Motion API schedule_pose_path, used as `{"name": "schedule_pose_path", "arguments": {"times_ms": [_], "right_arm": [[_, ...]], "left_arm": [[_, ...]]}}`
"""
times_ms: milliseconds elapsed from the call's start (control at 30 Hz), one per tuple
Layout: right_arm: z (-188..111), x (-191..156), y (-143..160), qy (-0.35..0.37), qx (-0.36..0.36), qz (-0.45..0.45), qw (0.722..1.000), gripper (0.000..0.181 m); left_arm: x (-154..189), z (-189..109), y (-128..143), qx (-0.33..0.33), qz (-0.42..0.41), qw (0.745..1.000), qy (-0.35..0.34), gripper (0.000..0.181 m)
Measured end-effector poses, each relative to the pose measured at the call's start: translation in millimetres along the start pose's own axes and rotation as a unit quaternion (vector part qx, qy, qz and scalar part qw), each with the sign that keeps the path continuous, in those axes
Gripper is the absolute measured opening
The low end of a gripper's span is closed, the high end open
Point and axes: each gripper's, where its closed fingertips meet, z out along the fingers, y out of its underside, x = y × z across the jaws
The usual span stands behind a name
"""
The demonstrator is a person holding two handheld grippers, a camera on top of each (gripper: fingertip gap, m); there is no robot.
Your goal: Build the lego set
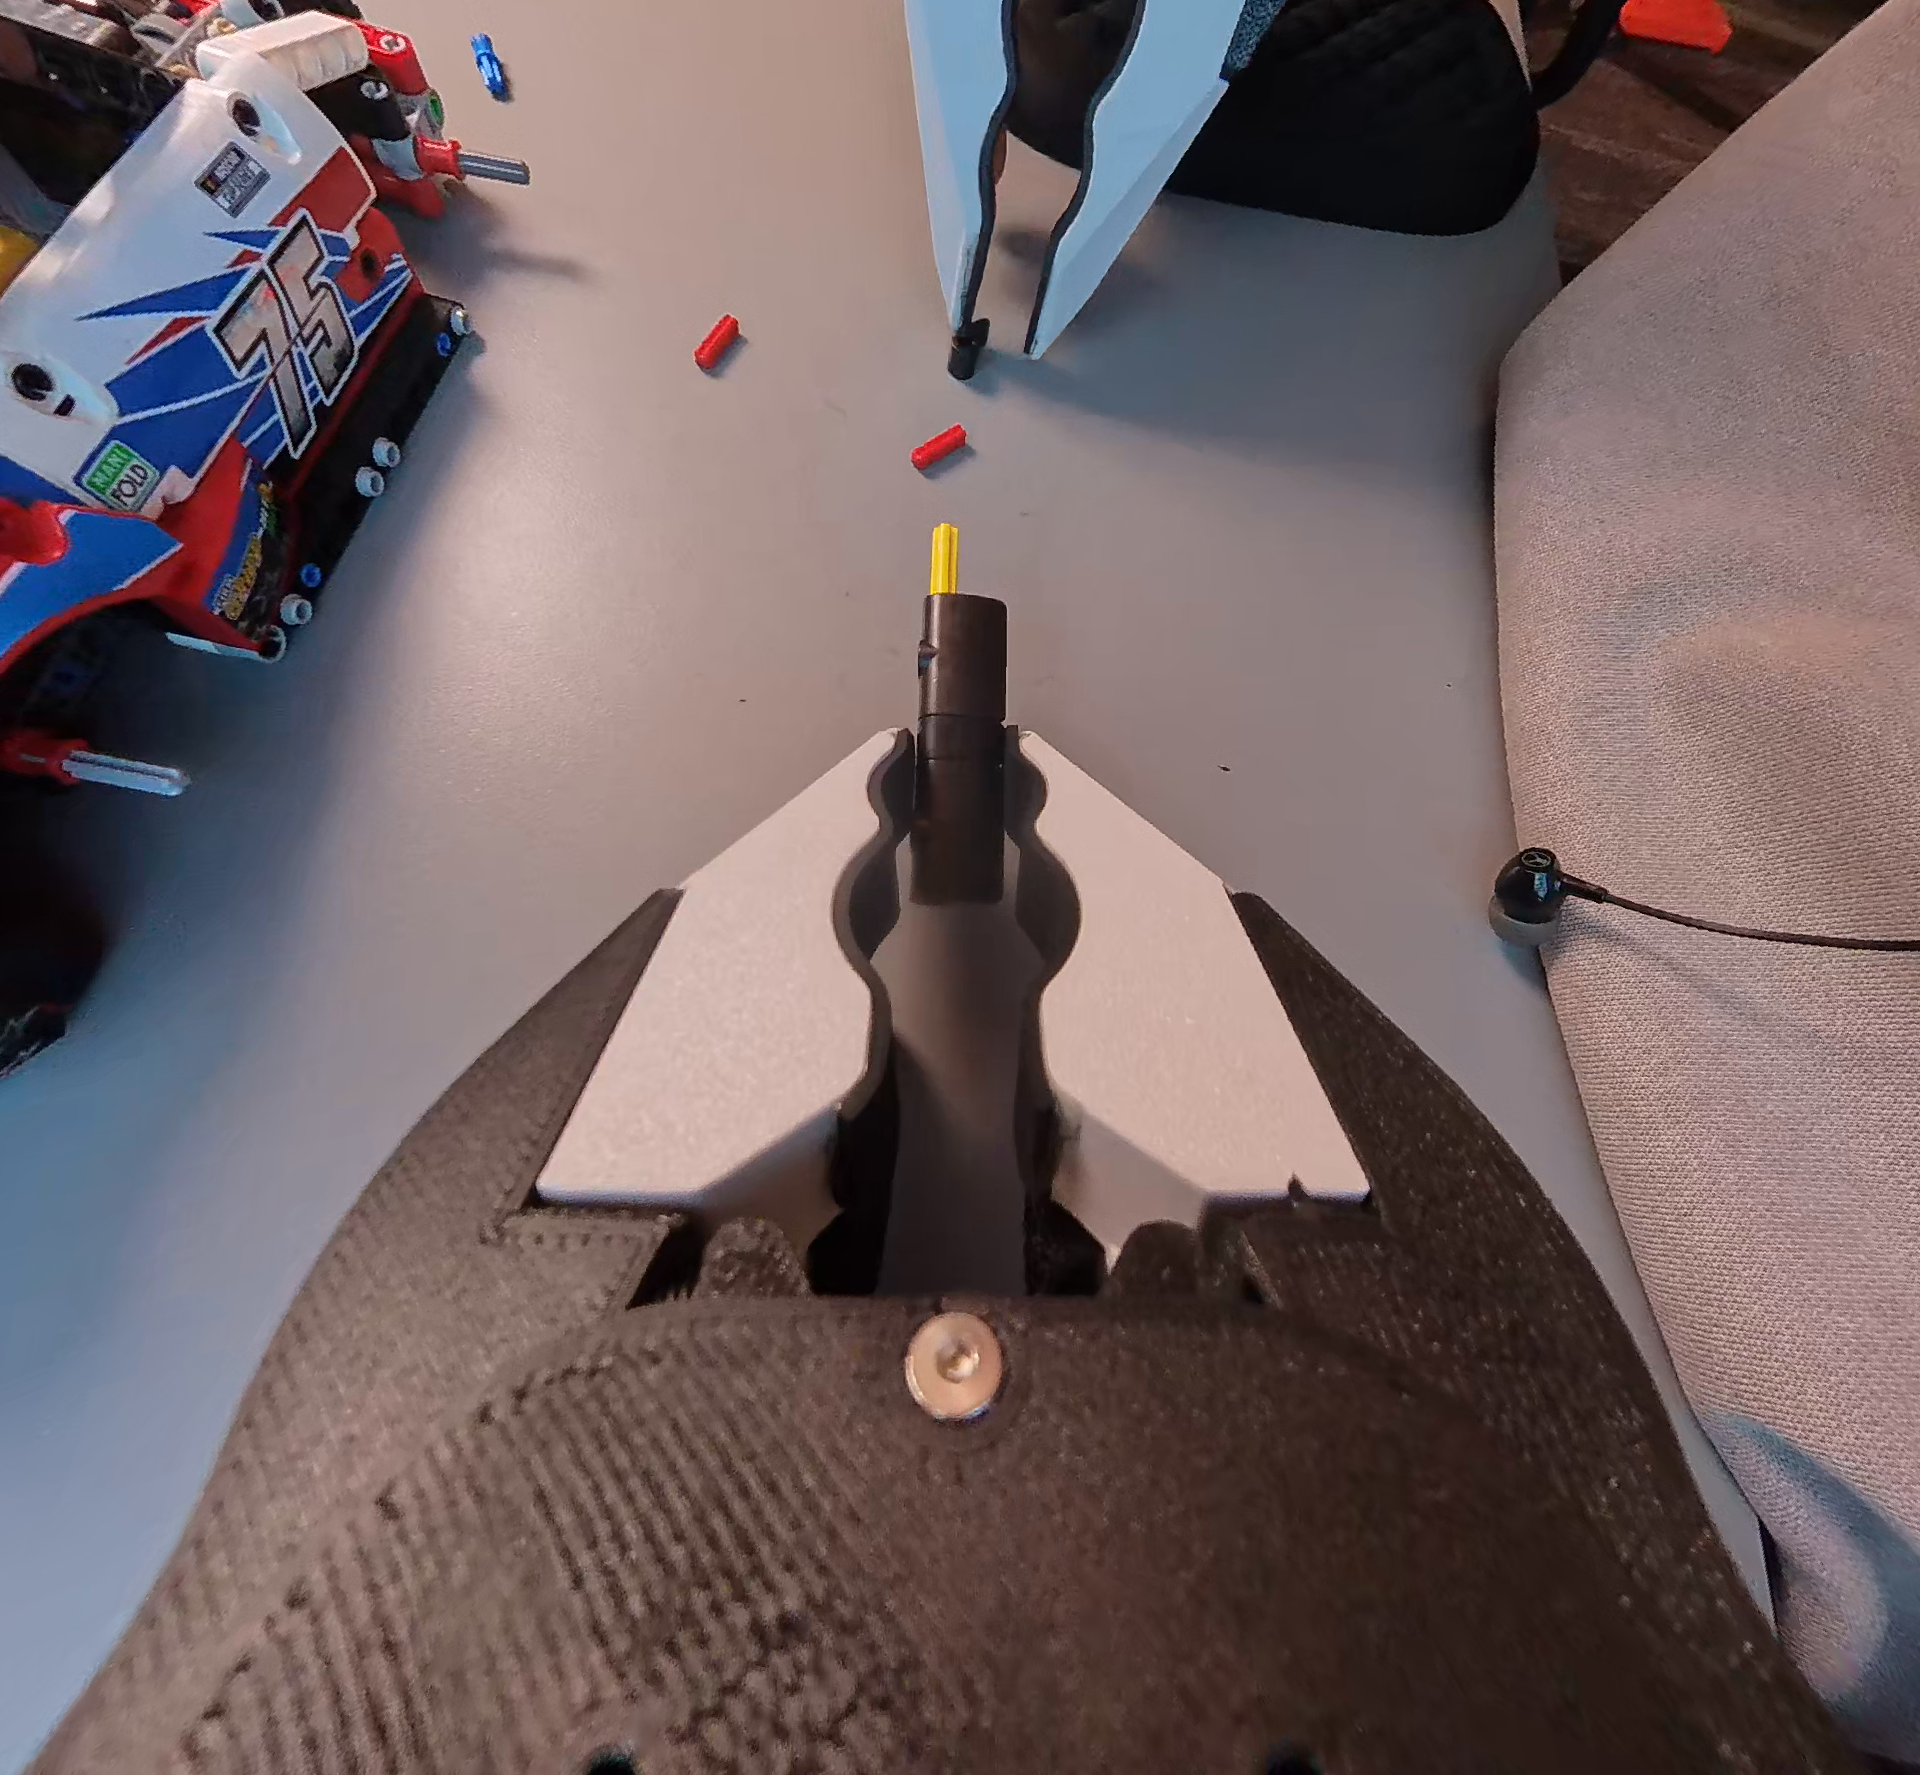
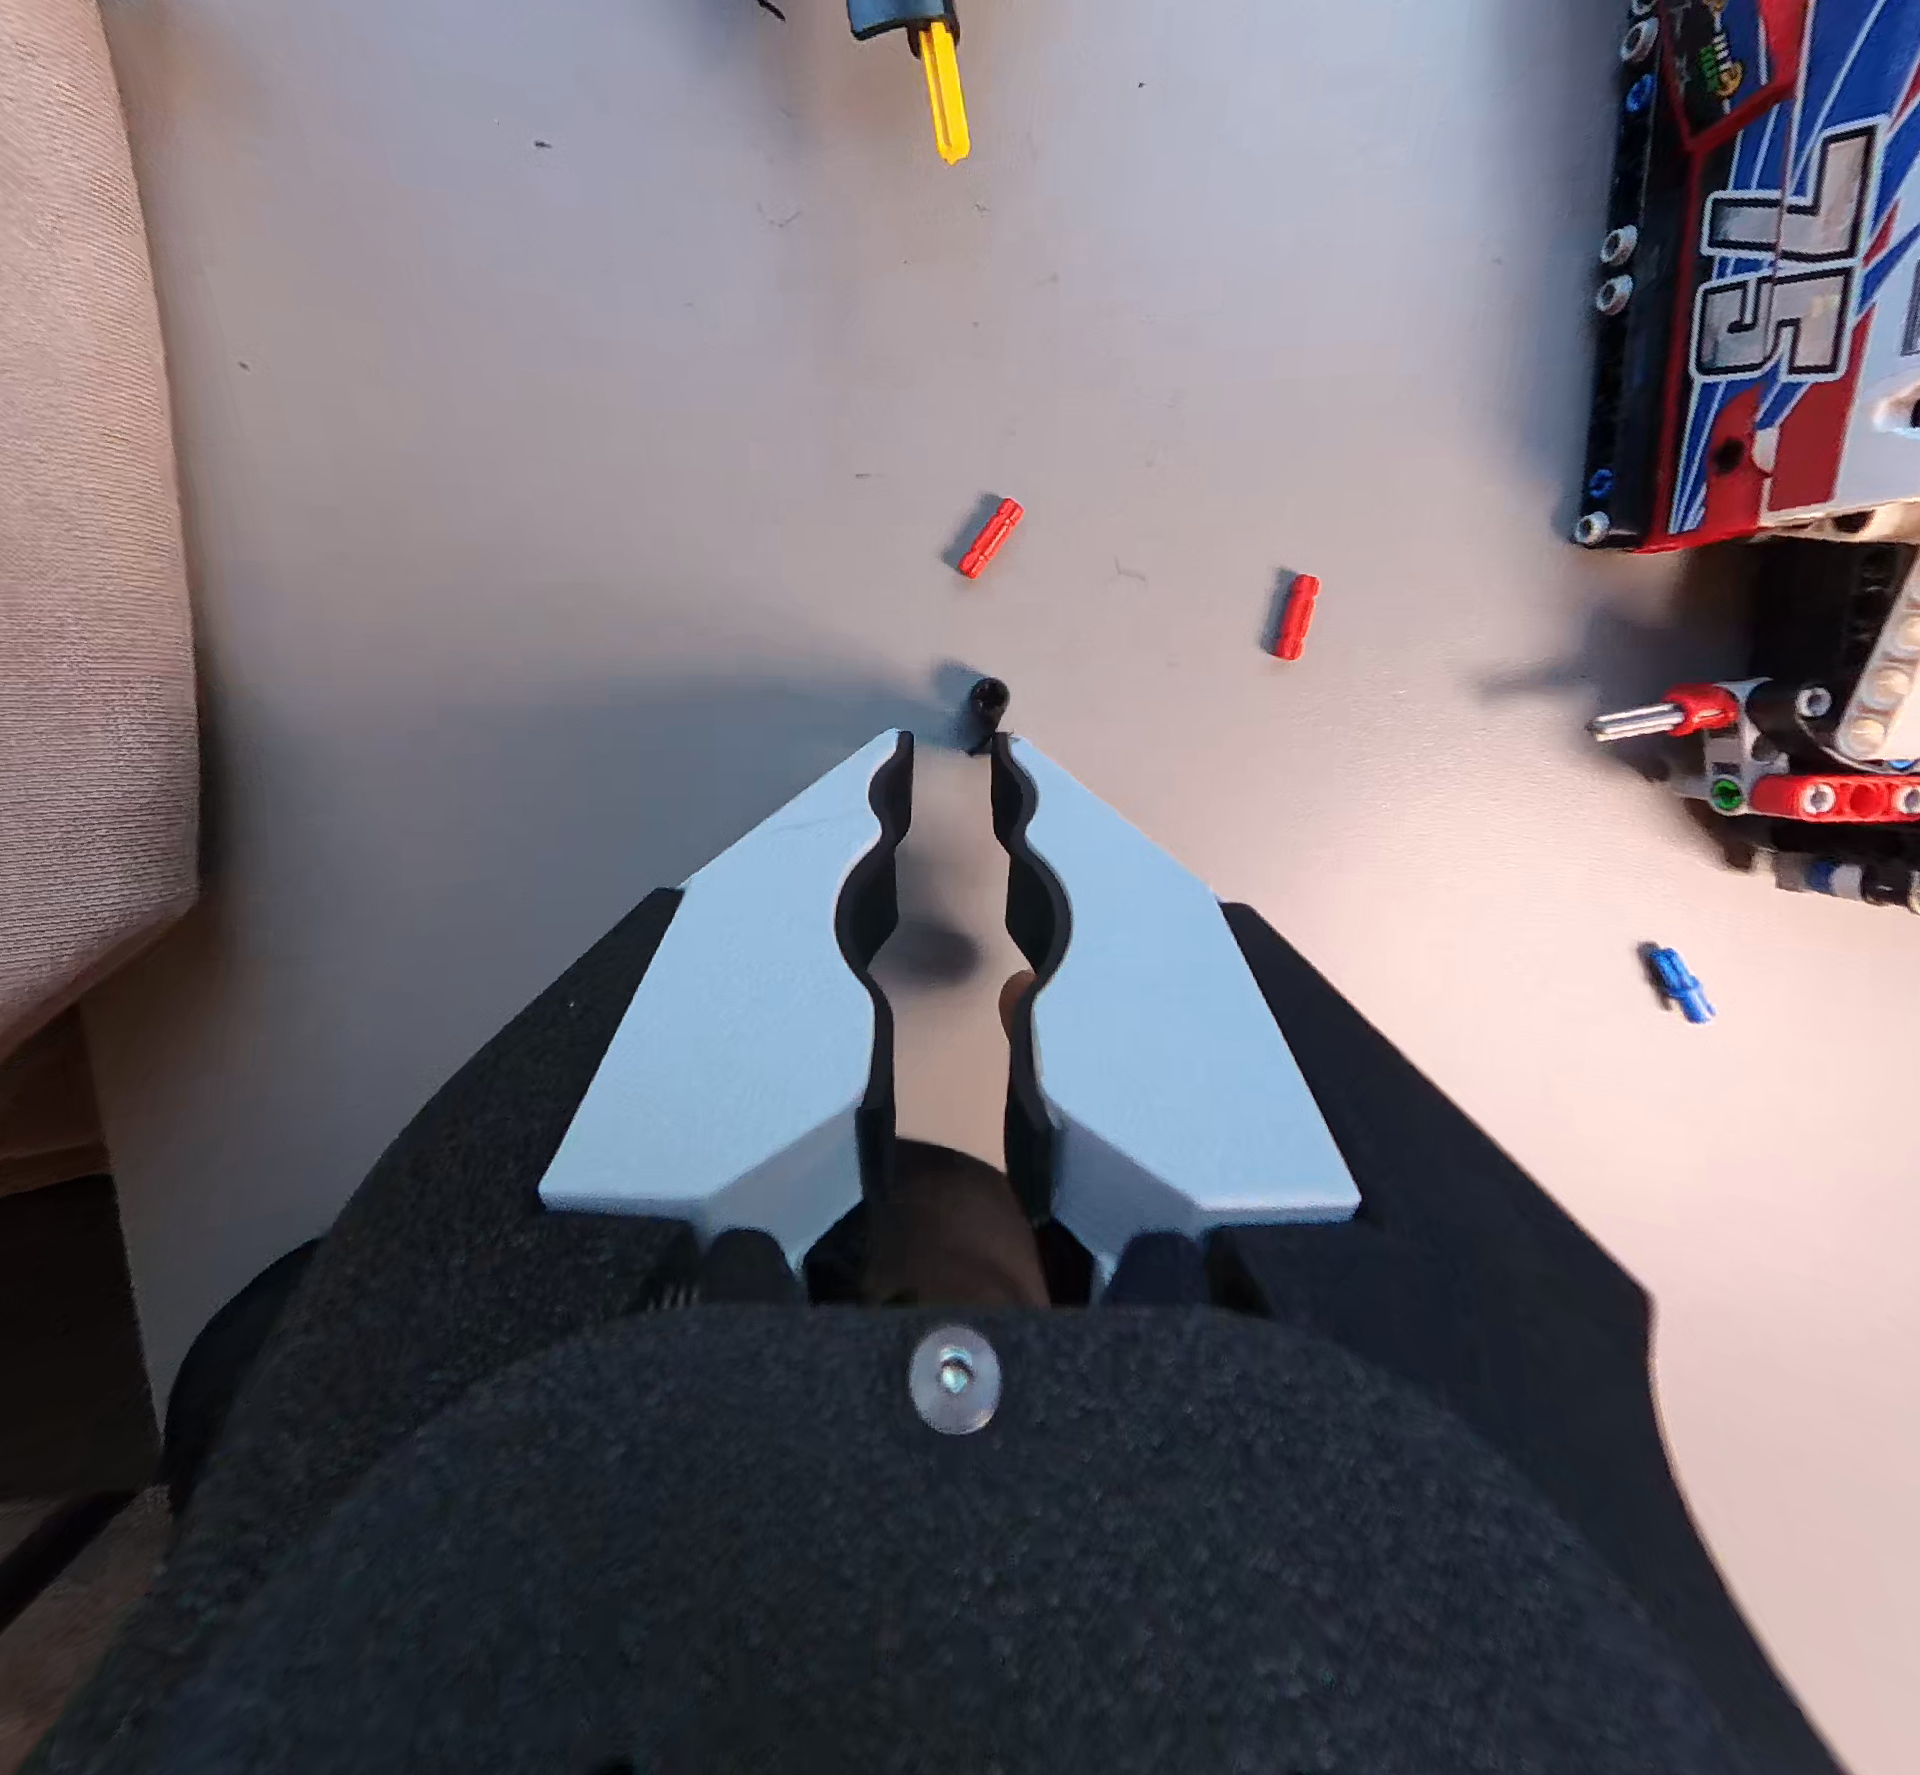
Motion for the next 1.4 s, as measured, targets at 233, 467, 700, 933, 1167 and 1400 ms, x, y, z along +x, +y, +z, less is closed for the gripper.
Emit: {"name": "schedule_pose_path", "arguments": {"times_ms": [233,467,700,933,1167,1400], "right_arm": [[2.5,7.5,-2.1,0.032,0.026,0.052,0.998,0.001],[-17.7,46.9,16.7,0.181,-0.070,0.038,0.980,0.000],[-24.2,76.0,45.4,0.358,-0.219,-0.083,0.904,0.001],[-23.9,32.1,16.2,0.258,-0.066,0.028,0.964,0.009],[-27.8,48.7,24.3,0.143,0.059,0.123,0.980,0.010],[-9.5,38.0,19.3,0.023,0.070,0.170,0.983,0.014]], "left_arm": [[0.5,0.7,0.6,-0.002,0.003,1.000,-0.001,0.015],[1.0,1.4,0.9,-0.006,0.008,1.000,-0.004,0.015],[3.3,0.0,0.6,-0.007,0.022,1.000,-0.012,0.014],[5.4,-0.8,-0.7,-0.005,0.027,1.000,-0.010,0.015],[5.6,1.2,0.7,-0.009,0.025,1.000,-0.008,0.015],[3.9,1.2,0.4,-0.006,0.017,1.000,-0.008,0.014]]}}
